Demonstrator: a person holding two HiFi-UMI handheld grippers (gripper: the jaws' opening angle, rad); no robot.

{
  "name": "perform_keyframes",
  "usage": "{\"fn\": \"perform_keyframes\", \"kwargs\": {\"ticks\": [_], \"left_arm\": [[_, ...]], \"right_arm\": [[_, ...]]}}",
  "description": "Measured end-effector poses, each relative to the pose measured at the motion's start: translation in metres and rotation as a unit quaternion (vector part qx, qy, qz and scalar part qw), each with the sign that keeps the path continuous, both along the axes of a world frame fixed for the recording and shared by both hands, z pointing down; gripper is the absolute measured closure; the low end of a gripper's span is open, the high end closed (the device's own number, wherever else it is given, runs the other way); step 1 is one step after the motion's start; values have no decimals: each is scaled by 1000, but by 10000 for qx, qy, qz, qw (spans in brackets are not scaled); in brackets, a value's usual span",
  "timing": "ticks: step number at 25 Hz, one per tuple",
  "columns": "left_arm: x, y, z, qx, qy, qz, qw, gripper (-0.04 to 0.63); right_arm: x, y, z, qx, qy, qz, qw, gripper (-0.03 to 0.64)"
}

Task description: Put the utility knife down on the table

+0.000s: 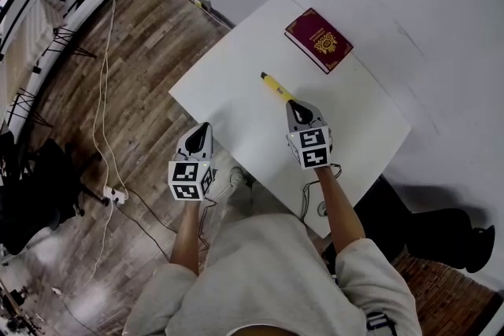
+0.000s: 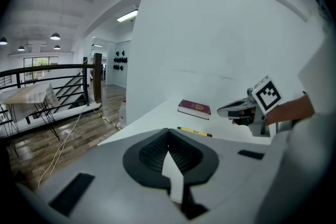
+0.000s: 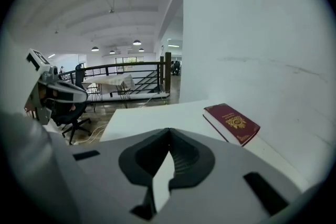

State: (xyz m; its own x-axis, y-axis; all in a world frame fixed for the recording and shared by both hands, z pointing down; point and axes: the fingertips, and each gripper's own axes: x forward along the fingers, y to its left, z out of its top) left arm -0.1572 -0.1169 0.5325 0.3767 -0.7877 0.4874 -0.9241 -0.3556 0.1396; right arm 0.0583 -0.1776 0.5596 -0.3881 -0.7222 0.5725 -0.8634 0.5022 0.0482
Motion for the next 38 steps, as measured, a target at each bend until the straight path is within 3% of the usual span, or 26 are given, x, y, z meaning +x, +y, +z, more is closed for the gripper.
{"fn": "perform_keyframes", "kwargs": {"ticks": [8, 22, 38], "left_arm": [[1, -3, -41, 449, -8, -38, 9990, 589], [4, -8, -100, 1085, -64, -79, 9940, 589], [10, -10, -130, 1410, -81, -52, 9900, 589]], "right_arm": [[-4, 22, -65, 693, -291, -30, 9972, 618], [-5, 31, -126, 1324, -536, -96, 9897, 618], [-7, 39, -140, 1479, -648, -56, 9869, 620]]}}
